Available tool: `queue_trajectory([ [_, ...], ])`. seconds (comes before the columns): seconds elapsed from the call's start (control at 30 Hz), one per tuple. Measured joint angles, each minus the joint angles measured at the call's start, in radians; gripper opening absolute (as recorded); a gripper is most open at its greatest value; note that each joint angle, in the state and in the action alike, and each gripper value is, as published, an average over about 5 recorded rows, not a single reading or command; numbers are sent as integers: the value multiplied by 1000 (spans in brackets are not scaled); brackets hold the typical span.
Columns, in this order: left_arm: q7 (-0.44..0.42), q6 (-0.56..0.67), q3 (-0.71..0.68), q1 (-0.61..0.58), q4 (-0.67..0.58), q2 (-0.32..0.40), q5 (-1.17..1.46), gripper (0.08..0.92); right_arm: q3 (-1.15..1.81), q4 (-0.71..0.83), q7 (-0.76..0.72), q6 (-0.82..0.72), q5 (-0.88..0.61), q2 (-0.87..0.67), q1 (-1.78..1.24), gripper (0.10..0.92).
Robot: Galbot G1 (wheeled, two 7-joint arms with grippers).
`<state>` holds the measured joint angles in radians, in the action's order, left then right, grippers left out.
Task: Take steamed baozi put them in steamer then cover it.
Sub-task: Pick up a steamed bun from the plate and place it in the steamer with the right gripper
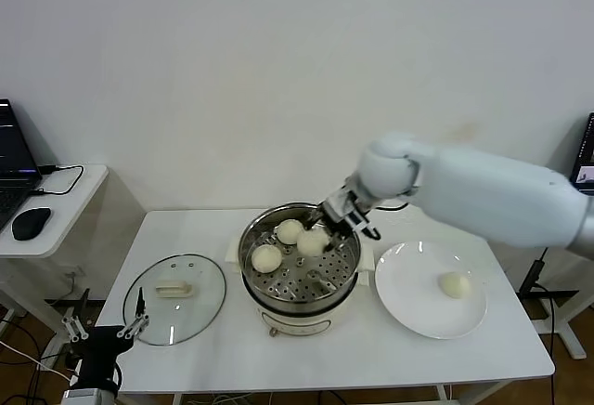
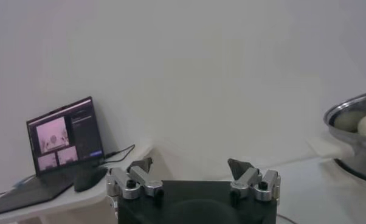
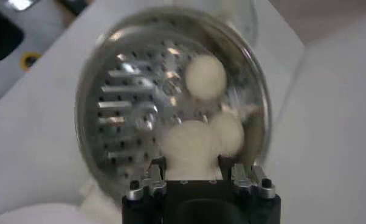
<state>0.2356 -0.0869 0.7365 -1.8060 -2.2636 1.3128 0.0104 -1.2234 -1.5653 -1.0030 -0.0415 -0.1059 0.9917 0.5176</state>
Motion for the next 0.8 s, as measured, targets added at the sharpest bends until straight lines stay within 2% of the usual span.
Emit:
queue_trajectory([
  [0.57,8,7,6,-3,0,16,4,823,-84,-12,-14,233,157,82,6,563],
  [0.8,11,14,1,-3,3,19,2,823,-96,-19,-16,283,190,81,4,614],
])
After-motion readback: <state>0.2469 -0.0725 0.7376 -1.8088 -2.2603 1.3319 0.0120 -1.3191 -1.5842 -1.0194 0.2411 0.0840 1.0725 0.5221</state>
